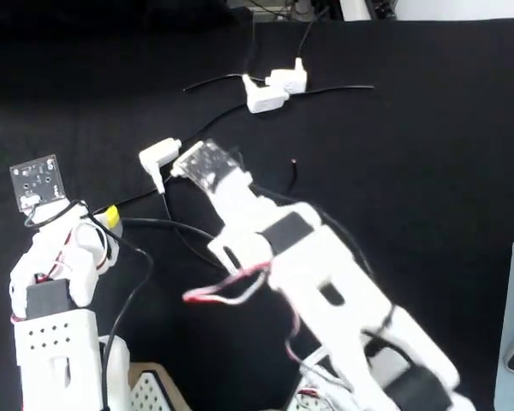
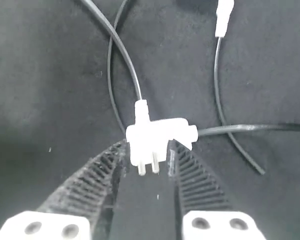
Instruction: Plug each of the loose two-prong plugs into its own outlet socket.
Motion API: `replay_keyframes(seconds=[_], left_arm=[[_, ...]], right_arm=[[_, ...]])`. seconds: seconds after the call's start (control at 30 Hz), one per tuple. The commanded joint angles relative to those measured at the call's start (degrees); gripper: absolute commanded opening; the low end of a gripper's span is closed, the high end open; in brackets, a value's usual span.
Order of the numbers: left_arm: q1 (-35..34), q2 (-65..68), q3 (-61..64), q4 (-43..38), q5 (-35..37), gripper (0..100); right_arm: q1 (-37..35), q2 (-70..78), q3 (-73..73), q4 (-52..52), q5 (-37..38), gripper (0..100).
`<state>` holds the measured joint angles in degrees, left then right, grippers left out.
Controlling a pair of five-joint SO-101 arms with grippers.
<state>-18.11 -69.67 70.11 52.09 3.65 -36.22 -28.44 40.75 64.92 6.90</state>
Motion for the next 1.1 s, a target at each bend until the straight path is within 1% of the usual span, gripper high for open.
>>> replay_keyframes(seconds=[0.0, 0.23, 0.33, 0.43, 0.6, 0.7, 0.73, 0.83, 0.87, 0.93, 1.07], left_arm=[[0.66, -0.79, 0.75, -1.49, -0.53, 22], [0.66, -0.79, 0.92, -1.49, -0.53, 22], [0.66, -0.79, 0.92, -1.49, -0.53, 22], [0.66, -0.79, 1.01, -1.49, -0.53, 22], [0.66, -0.79, 1.01, -1.49, -0.53, 22], [0.66, -0.79, 1.01, -1.49, -0.53, 22], [0.66, -0.79, 1.01, -1.49, -0.53, 22], [0.66, -0.79, 1.01, -1.49, -0.53, 22], [0.66, -0.79, 1.01, -1.49, -0.53, 22], [0.66, -0.79, 1.01, -1.49, -0.53, 22], [0.66, -0.79, 1.01, -1.49, -0.53, 22]], right_arm=[[-0.26, 11.74, -10.95, 4.48, -0.62, 12.8], [-0.18, 26.68, -19.12, 5.89, -0.62, 12.8], [-0.18, 30.73, -21.67, 5.89, -0.62, 12.8], [-0.18, 33.63, -24.31, 8.44, -0.62, 12.8], [-0.18, 37.14, -27.47, 13.63, -0.62, 12.8], [-0.18, 38.73, -28.35, 14.95, -0.62, 12.6], [-0.18, 38.99, -28.62, 15.03, -0.53, 11.4], [-0.35, 38.64, -28.97, 14.86, -0.18, 2.1], [-0.35, 38.55, -29.41, 15.03, -0.18, 0.9], [-0.35, 38.20, -29.93, 15.30, -0.18, 2.1], [-0.35, 34.95, -30.29, 15.30, -0.18, 1.1]])
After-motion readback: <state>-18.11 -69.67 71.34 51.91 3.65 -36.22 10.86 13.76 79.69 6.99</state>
